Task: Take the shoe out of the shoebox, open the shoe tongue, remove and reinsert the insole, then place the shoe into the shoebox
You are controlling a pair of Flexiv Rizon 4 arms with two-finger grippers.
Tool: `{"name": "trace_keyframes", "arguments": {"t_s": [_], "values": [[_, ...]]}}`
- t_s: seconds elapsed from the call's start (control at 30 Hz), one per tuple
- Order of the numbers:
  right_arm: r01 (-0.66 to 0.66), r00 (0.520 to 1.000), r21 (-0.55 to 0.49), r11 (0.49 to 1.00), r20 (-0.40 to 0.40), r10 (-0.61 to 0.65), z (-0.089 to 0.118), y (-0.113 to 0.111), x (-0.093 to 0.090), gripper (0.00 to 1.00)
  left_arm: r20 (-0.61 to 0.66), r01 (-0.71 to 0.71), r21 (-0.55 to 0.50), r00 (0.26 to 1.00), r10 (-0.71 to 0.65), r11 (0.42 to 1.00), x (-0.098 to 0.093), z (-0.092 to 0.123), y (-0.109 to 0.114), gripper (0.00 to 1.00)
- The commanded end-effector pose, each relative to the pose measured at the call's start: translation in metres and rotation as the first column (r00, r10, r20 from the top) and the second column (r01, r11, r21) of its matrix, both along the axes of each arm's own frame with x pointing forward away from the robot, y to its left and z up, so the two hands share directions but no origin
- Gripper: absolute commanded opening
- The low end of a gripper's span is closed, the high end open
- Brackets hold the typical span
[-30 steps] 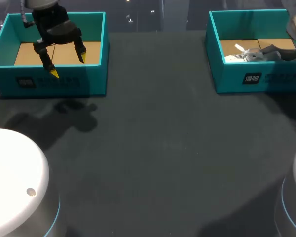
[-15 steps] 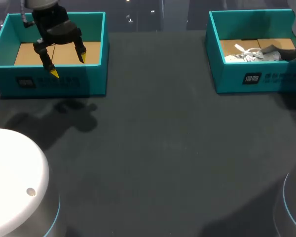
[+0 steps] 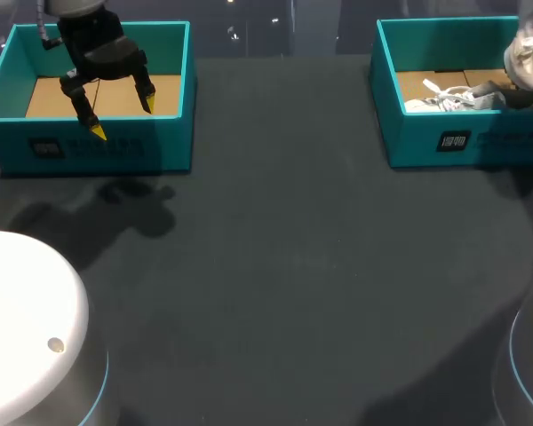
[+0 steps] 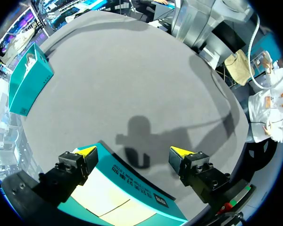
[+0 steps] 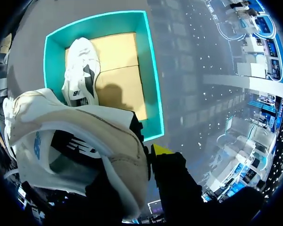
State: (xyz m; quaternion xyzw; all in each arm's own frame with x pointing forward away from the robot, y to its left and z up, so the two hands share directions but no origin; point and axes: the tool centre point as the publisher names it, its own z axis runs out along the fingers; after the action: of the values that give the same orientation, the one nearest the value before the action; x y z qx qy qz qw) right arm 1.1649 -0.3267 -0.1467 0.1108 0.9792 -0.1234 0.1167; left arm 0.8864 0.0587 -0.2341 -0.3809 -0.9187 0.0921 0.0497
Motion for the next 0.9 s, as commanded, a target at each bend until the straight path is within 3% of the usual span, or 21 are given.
{"name": "trace_keyframes", "arguments": {"t_s": [0.03, 0.43, 0.67, 0.9], "values": [[0.312, 0.945, 0.107, 0.944, 0.068, -0.32, -0.001, -0.006, -0.006, 0.0, 0.004, 0.0, 0.001, 1.0, 0.0, 1.0, -0.001, 0.0, 0.001, 1.0], [0.321, 0.941, 0.115, 0.94, 0.073, -0.33, 0.0, -0.005, -0.008, 0.0, 0.004, 0.0, 0.001, 1.0, 0.0, 1.0, -0.001, 0.0, 0.001, 1.0], [0.627, 0.76, 0.144, 0.766, 0.102, -0.642, -0.013, -0.018, -0.014, 0.0, 0.004, 0.0, 0.001, 1.0, 0.0, 1.0, -0.001, 0.0, 0.001, 1.0], [0.689, 0.679, 0.166, 0.706, 0.193, -0.708, -0.015, -0.015, -0.023, 0.0, 0.004, 0.0, 0.001, 1.0, 0.0, 1.0, -0.001, 0.0, 0.001, 1.0]]}}
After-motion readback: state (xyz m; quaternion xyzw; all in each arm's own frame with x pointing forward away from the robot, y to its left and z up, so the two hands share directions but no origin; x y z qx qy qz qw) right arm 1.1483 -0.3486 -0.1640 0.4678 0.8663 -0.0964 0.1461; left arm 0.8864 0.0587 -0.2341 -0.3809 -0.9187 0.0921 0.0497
